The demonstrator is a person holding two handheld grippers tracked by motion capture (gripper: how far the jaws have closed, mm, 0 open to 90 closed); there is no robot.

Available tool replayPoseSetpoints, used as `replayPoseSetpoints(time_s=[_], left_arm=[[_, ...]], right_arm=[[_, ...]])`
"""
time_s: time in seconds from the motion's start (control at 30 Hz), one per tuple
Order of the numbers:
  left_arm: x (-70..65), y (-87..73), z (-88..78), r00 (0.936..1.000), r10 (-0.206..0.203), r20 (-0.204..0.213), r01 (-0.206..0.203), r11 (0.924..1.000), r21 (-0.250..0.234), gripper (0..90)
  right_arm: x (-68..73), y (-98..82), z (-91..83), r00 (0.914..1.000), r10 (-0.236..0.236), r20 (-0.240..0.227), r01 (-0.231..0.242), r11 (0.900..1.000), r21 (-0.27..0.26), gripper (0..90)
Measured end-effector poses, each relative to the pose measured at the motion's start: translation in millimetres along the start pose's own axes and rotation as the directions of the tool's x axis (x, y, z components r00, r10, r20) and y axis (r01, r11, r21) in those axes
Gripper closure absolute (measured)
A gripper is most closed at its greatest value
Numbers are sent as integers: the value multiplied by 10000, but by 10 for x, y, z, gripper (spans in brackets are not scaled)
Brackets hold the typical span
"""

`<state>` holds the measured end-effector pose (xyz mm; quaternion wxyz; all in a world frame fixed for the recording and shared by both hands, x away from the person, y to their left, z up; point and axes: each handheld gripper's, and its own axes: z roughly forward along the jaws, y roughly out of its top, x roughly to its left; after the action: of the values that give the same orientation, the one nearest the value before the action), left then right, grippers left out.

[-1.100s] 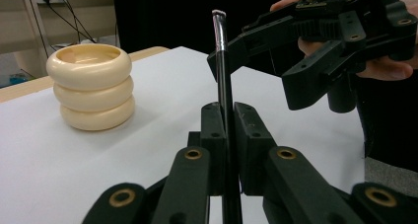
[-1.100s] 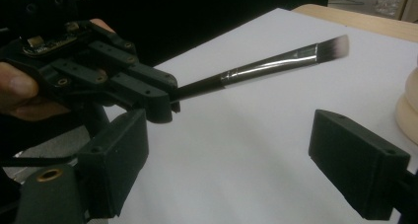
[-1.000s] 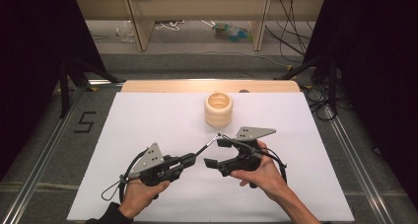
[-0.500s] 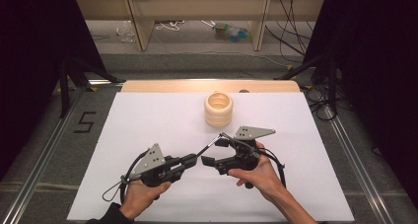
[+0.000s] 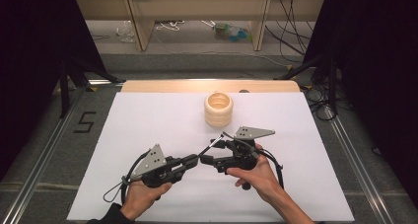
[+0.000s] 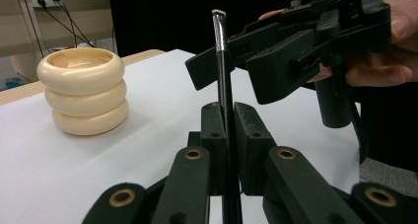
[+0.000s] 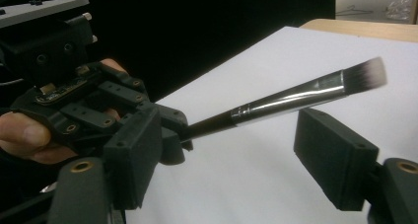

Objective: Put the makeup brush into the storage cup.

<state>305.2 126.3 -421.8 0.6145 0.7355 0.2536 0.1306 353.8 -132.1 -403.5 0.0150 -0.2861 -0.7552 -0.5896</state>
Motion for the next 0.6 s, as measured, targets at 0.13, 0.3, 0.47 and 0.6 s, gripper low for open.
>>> replayPoseSetpoints(time_s=[0.13,0.3,0.47,0.6], left_arm=[[-13,-2,5,10000,-97,3,97,9999,-32,834],[-23,0,5,9999,-107,-20,106,9998,-139,834],[-25,4,7,10000,71,-19,-72,9998,-164,834],[-31,4,10,10000,52,-8,-53,9998,-170,834]], right_arm=[[2,-1,6,10000,-32,-84,31,9999,-97,306],[10,-1,7,9997,122,-193,-126,9996,-240,342],[7,3,-4,9991,276,-318,-288,9989,-373,385],[5,4,-7,9989,311,-357,-329,9982,-499,421]])
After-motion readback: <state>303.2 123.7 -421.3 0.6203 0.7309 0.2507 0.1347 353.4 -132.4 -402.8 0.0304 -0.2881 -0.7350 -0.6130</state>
